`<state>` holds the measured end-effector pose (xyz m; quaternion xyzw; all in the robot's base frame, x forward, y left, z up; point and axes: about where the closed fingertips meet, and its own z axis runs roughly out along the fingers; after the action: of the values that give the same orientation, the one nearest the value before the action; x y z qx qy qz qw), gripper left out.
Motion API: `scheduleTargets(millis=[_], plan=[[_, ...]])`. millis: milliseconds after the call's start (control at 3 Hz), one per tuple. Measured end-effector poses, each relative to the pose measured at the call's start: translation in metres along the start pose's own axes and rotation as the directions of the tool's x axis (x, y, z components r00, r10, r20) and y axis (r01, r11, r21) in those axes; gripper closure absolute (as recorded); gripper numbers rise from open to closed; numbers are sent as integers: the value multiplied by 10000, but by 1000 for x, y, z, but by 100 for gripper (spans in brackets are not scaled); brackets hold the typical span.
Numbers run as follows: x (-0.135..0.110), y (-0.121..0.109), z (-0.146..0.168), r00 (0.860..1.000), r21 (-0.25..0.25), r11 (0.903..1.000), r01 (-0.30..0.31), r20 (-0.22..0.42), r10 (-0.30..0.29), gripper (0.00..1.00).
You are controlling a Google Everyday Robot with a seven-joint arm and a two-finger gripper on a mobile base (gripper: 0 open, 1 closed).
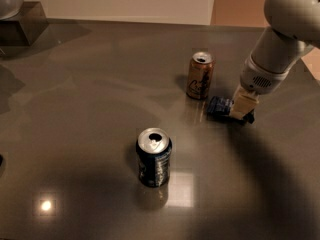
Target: Move rxbar blueberry near orange can
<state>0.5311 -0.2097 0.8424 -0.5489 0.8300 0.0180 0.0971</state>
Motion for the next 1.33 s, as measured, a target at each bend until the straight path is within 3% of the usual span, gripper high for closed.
scheduleTargets(millis=[333, 667, 1333], plan=[[-12, -23, 3, 9999, 58, 10000, 25, 123, -26, 84], [-17, -36, 7, 9998, -22, 10000, 76, 179, -75, 61], [-19, -38, 10, 9998, -30, 10000, 92, 192, -91, 14]])
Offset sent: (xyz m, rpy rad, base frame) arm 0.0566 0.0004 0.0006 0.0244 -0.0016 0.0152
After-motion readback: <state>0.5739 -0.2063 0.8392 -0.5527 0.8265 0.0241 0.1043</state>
